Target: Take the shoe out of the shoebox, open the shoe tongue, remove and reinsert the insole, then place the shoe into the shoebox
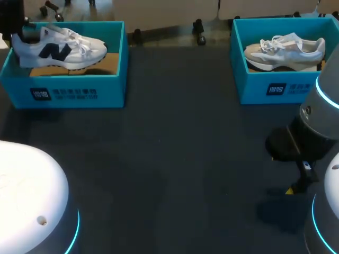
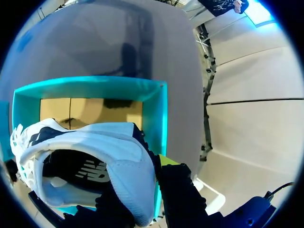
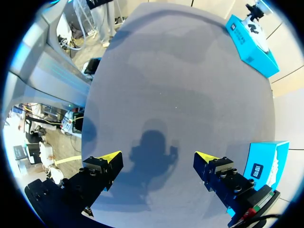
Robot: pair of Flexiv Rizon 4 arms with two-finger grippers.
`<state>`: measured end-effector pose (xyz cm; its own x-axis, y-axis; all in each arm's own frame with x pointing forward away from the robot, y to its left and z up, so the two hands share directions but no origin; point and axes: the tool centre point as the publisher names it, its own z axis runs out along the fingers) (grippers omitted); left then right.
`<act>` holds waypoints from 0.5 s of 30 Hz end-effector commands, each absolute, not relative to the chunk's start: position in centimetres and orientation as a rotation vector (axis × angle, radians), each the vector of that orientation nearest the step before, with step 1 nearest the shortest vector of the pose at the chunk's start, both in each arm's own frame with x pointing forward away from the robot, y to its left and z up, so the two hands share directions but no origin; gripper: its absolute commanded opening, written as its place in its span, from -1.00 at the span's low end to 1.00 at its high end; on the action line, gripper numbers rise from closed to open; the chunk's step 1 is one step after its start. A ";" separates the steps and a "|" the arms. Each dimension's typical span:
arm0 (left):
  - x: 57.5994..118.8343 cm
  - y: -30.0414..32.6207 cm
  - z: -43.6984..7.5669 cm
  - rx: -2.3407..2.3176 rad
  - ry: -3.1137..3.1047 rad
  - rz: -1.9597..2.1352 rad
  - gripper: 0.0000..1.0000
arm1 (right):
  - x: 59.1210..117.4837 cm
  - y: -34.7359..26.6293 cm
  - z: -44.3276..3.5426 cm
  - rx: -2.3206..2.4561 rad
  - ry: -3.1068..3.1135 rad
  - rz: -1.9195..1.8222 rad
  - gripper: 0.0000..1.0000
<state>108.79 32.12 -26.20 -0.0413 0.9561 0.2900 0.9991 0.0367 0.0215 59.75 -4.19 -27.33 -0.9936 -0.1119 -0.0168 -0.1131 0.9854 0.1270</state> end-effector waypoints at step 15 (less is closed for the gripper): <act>106.2 31.8 -27.4 -2.024 -2.103 -0.318 -1.00 | 59.7 -4.2 -27.4 -0.178 3.118 0.200 1.00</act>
<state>106.33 31.76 -27.46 -0.0382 0.9548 0.2948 0.9993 0.0365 0.0113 59.75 -4.19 -27.33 -0.9936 -0.1119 -0.0168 -0.1131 0.9854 0.1270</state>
